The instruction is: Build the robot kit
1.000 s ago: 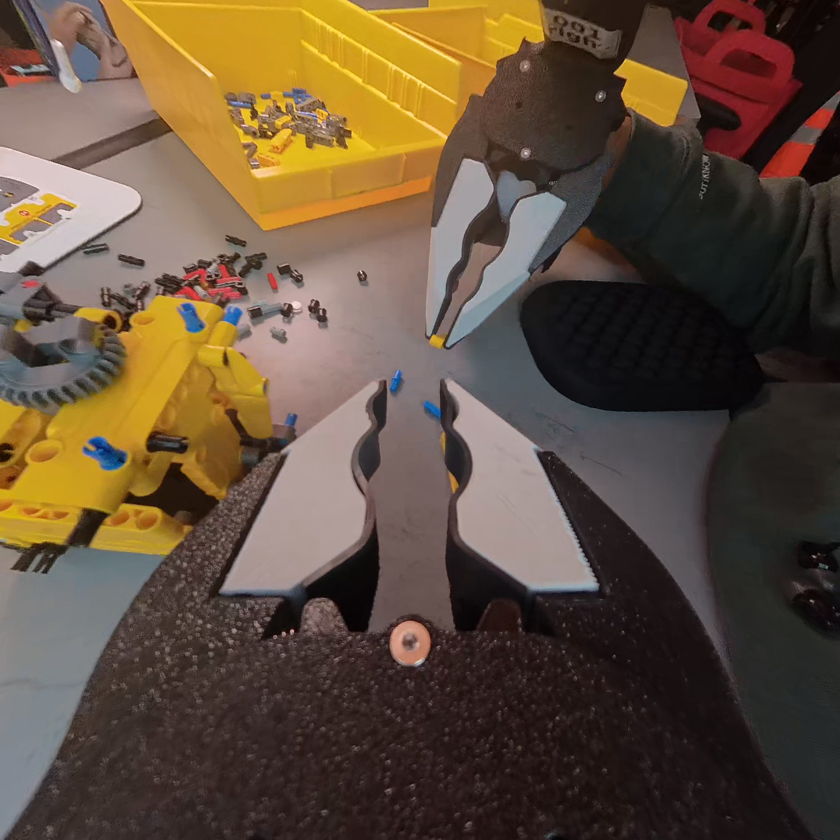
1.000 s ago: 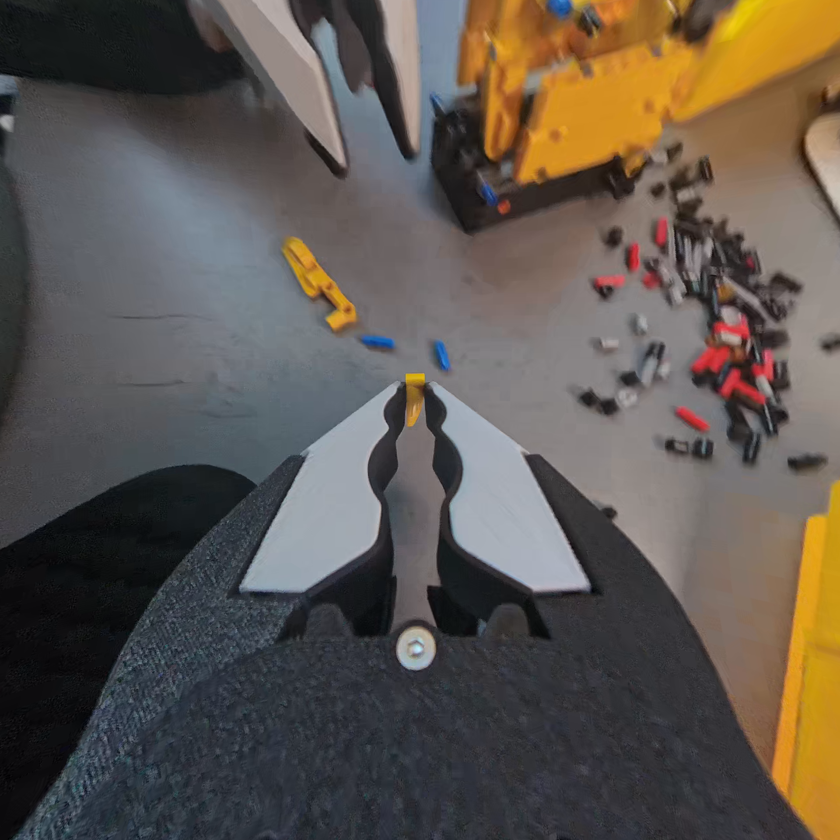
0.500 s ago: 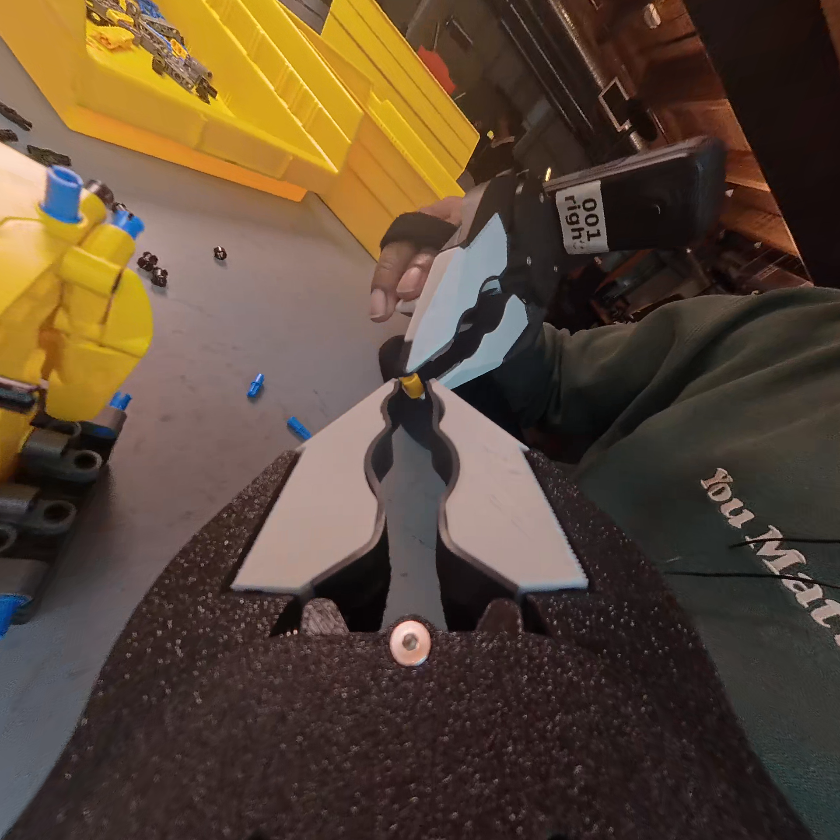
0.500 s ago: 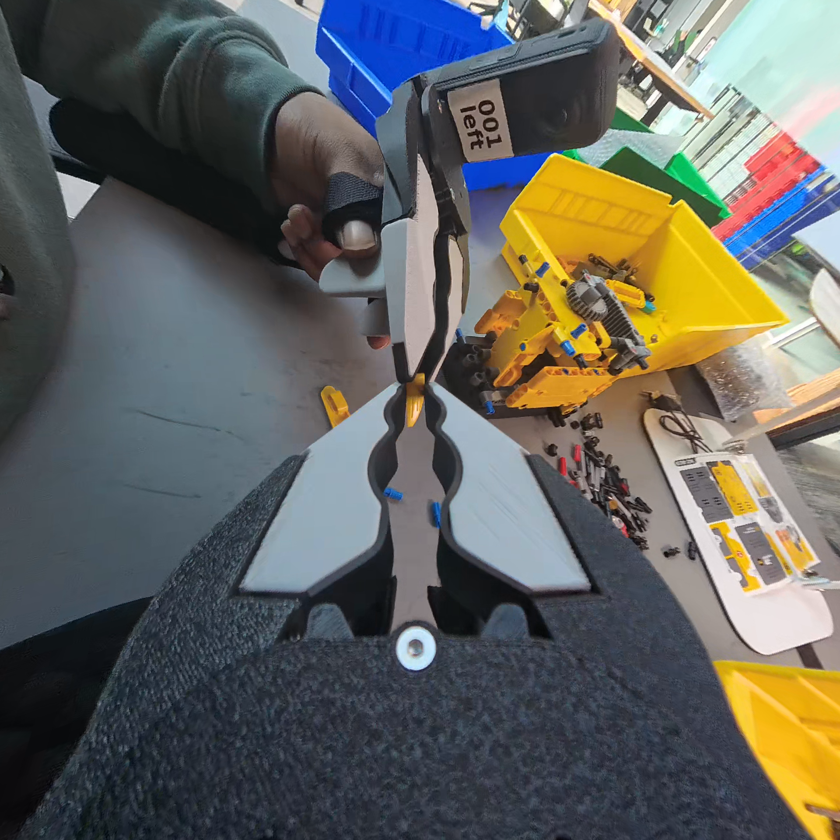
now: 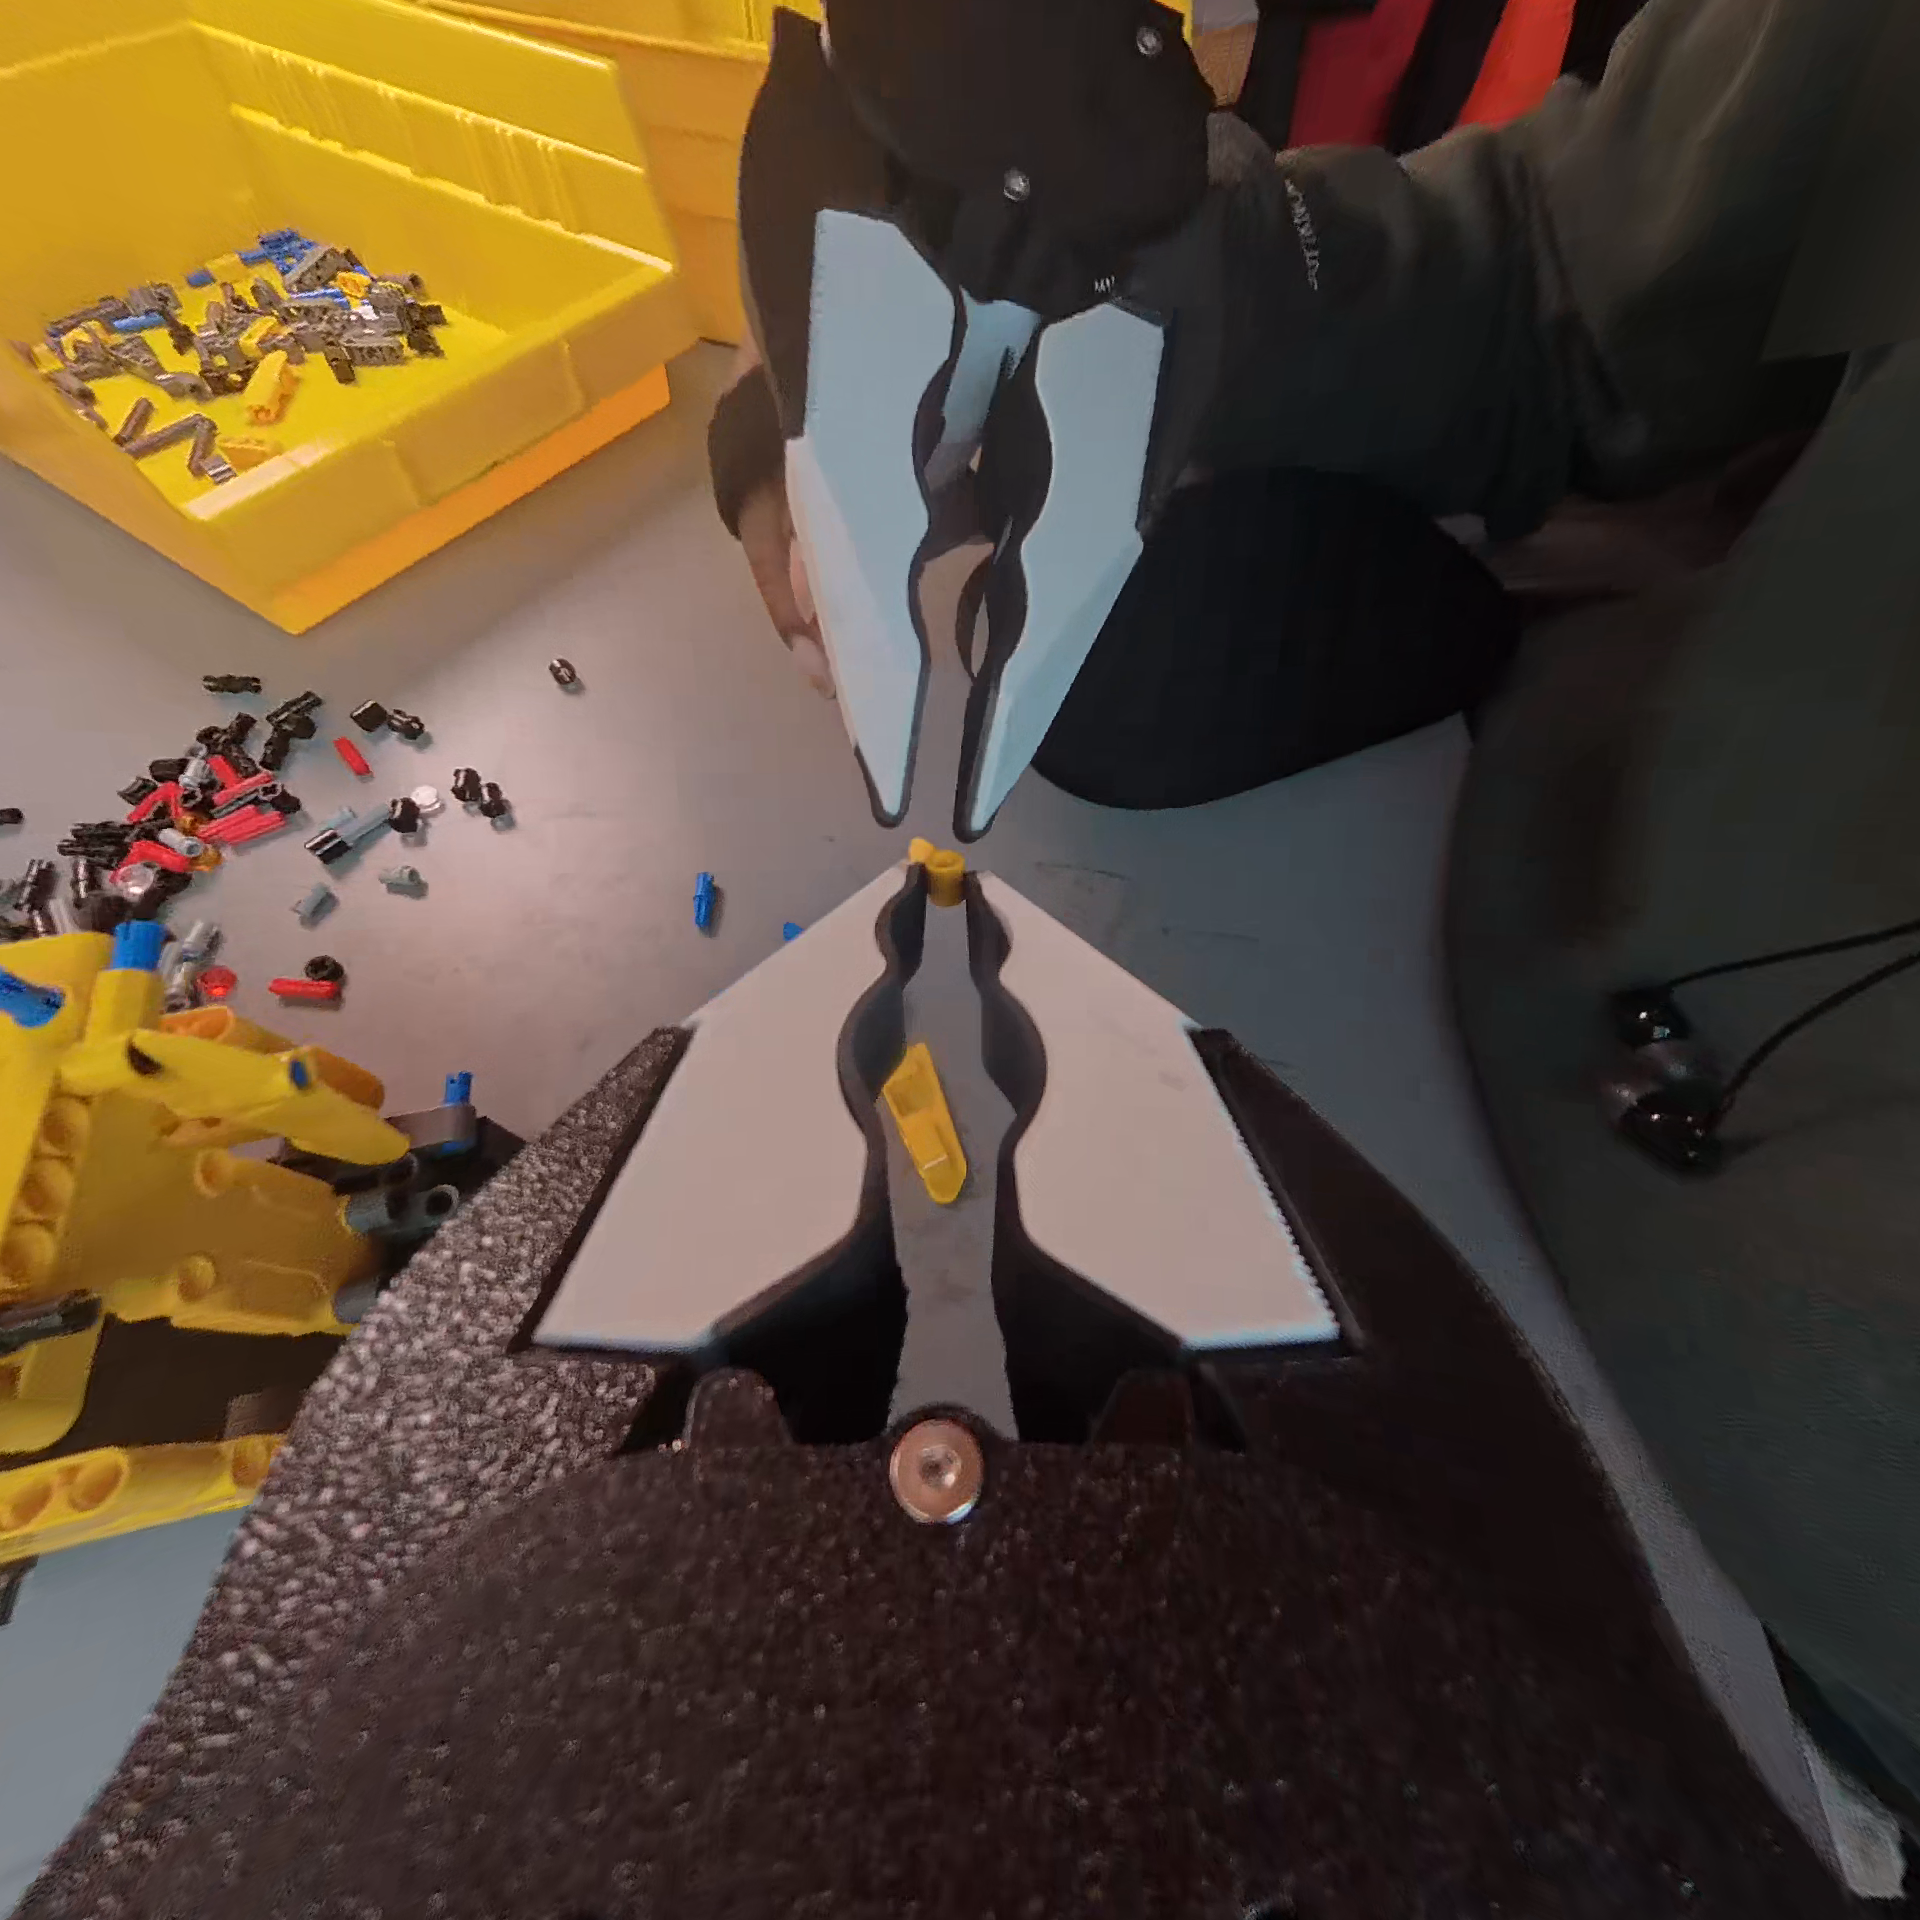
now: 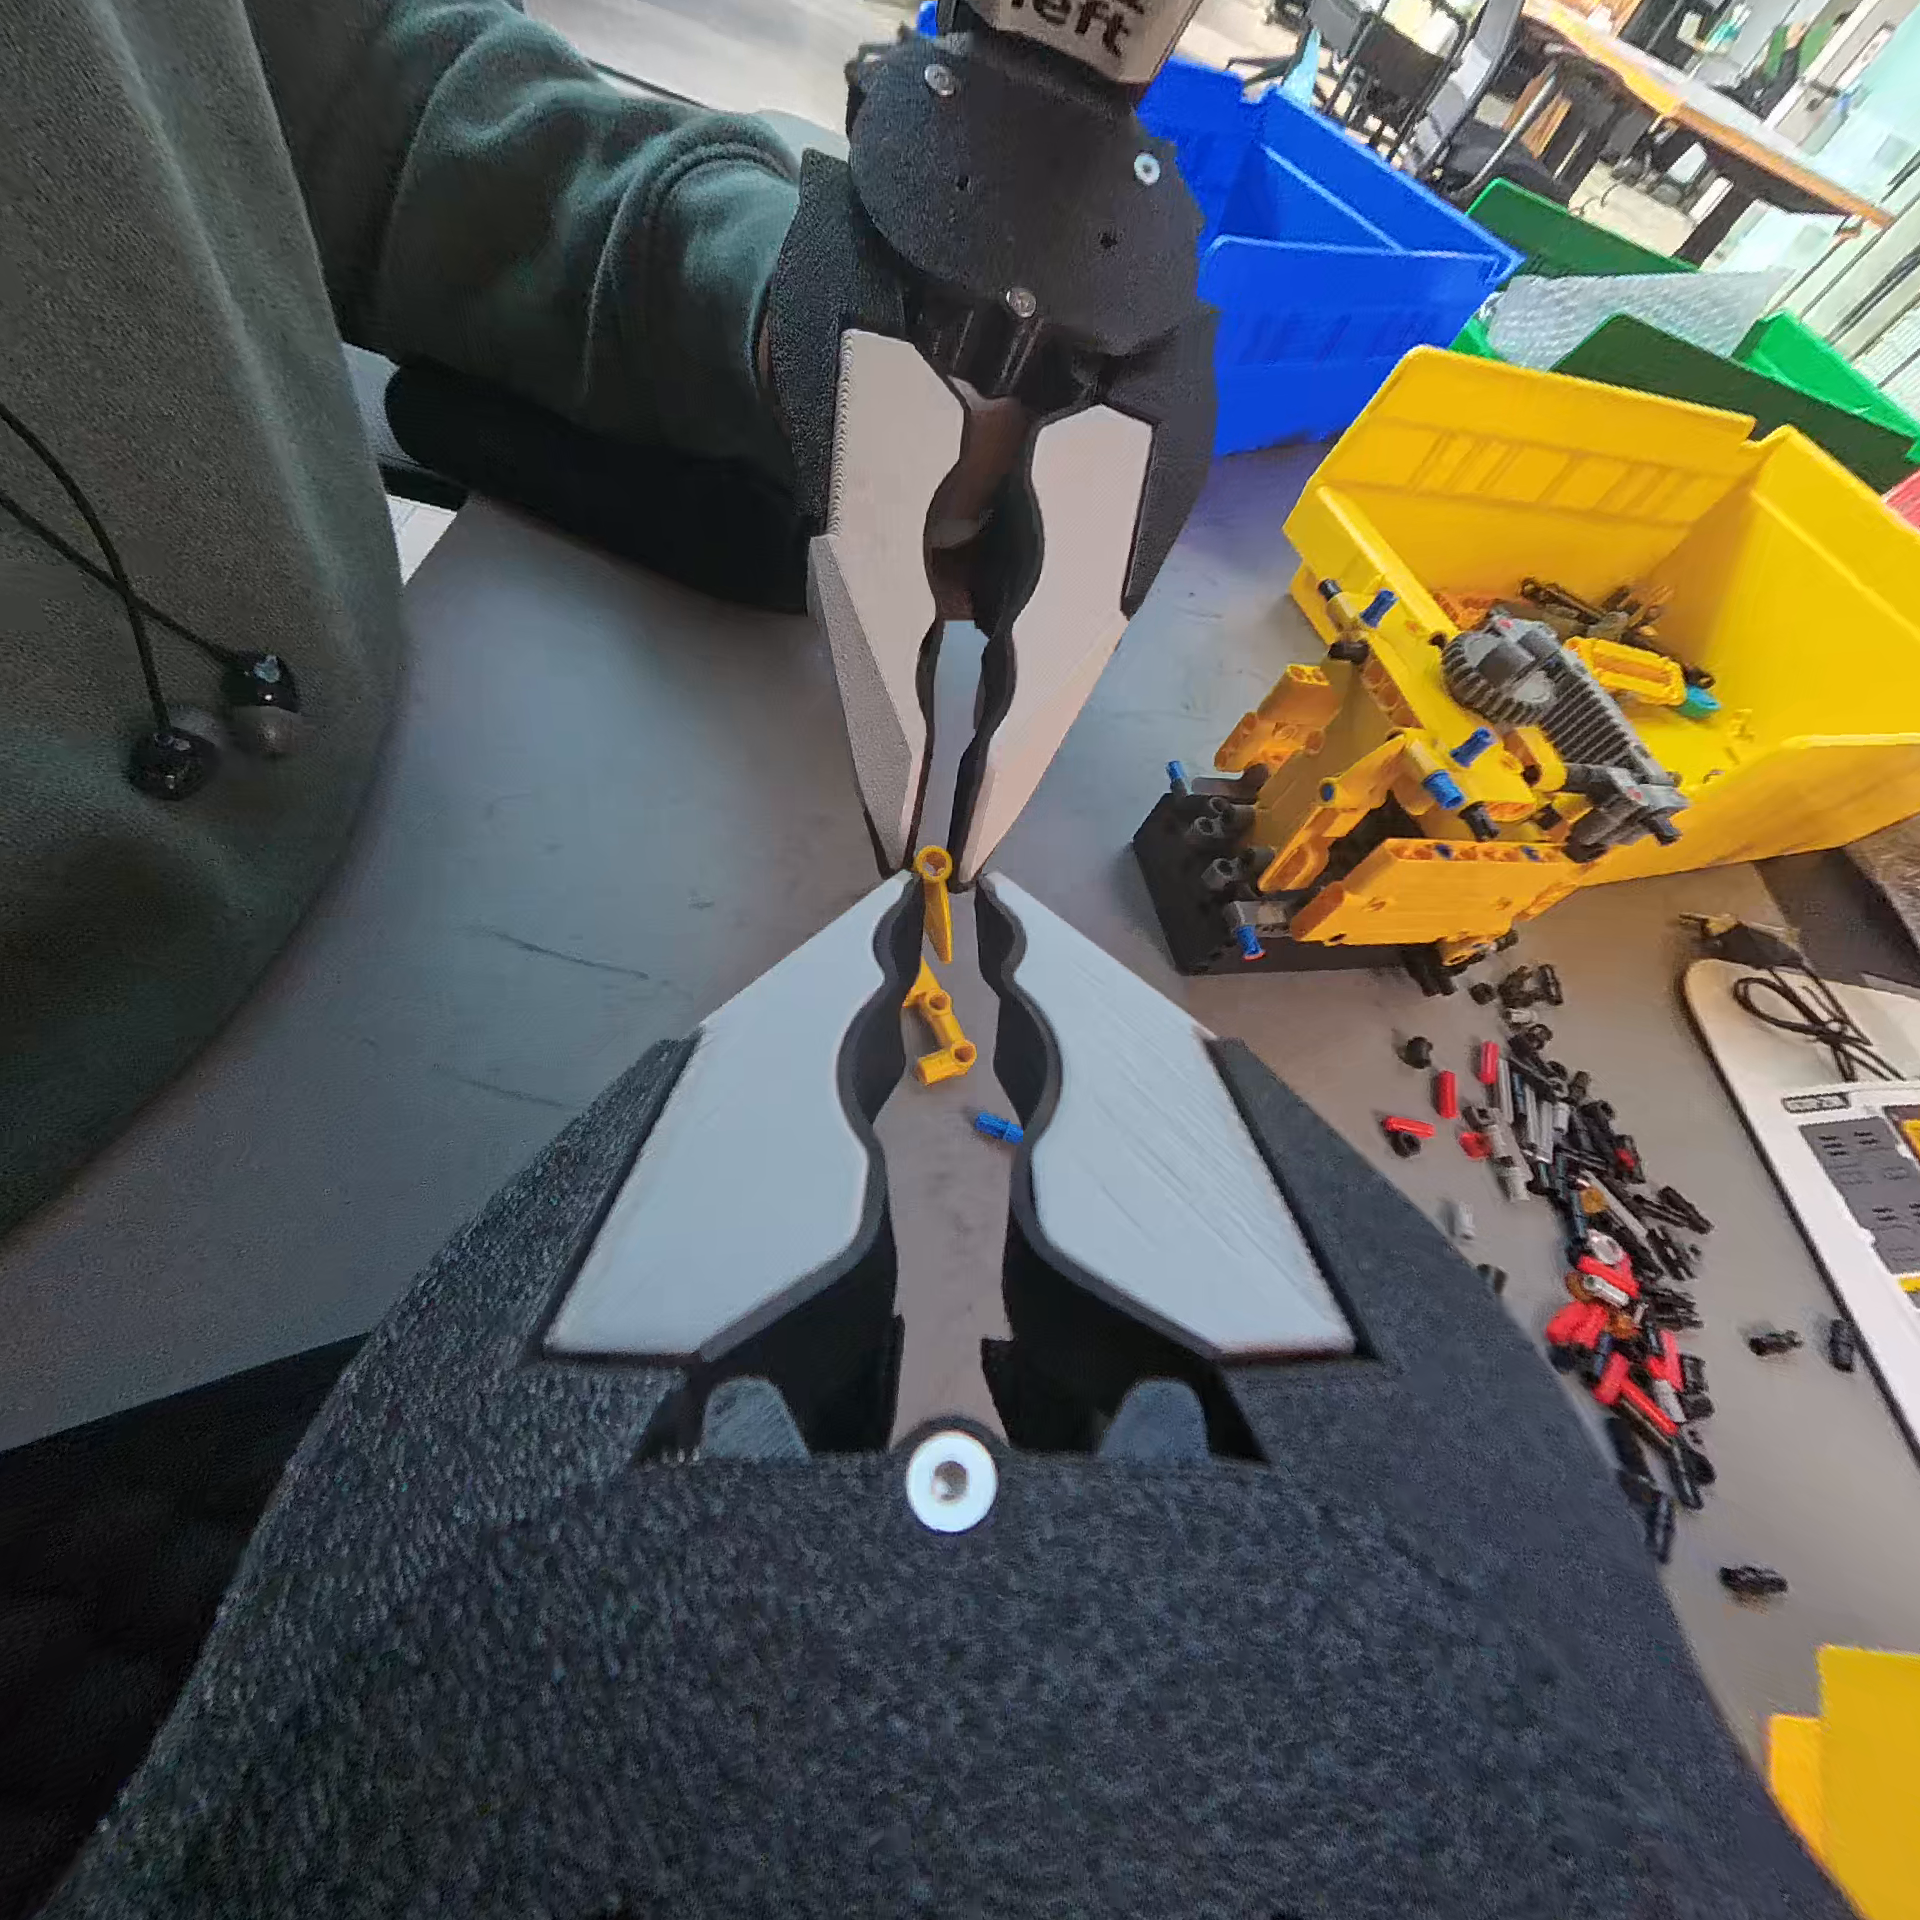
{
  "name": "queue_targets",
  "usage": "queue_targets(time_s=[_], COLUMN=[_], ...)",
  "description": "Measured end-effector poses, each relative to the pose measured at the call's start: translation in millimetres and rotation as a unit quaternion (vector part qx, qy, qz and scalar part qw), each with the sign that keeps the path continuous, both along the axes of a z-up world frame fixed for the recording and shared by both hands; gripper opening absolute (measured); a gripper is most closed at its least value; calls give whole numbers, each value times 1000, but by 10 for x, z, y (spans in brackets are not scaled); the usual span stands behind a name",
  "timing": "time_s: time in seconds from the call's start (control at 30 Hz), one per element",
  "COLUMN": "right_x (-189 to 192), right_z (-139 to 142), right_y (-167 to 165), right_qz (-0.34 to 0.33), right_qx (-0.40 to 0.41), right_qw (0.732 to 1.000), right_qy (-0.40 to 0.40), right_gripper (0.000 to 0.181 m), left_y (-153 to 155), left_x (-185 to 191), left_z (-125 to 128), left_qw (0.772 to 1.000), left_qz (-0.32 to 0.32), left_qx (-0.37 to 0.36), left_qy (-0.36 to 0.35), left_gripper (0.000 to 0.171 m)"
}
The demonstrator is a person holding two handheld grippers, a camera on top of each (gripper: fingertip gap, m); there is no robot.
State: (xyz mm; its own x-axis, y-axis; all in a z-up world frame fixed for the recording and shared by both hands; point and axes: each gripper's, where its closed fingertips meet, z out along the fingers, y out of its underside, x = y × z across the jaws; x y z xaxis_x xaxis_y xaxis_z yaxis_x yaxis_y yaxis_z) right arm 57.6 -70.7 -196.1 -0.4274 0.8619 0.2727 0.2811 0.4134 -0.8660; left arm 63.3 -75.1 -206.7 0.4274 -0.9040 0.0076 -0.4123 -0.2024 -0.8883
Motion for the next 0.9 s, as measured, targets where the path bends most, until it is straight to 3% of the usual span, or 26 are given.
queue_targets(time_s=[0.3, 0.43, 0.57, 0.73, 0.9], right_x=[24, 86, 116, 86, 47], right_z=[-164, -320, -575, -738, -756], right_y=[-44, 100, 363, 410, 424], right_qz=[10, -15, -66, -69, -59], right_qx=[1, -1, 6, -6, -29], right_qw=[999, 995, 986, 980, 978], right_qy=[-49, -101, -155, -185, -200], right_gripper=[3, 7, 14, 19, 20], left_y=[-9, 23, -67, -153, -155], left_x=[37, 12, 61, 78, 55], left_z=[-120, -212, -341, -598, -672], left_qw=[999, 999, 997, 990, 987], left_qz=[-7, 1, -22, -41, -37], left_qx=[14, 8, -29, -62, -81], left_qy=[34, 54, 67, 121, 132], left_gripper=[7, 7, 7, 7, 7])
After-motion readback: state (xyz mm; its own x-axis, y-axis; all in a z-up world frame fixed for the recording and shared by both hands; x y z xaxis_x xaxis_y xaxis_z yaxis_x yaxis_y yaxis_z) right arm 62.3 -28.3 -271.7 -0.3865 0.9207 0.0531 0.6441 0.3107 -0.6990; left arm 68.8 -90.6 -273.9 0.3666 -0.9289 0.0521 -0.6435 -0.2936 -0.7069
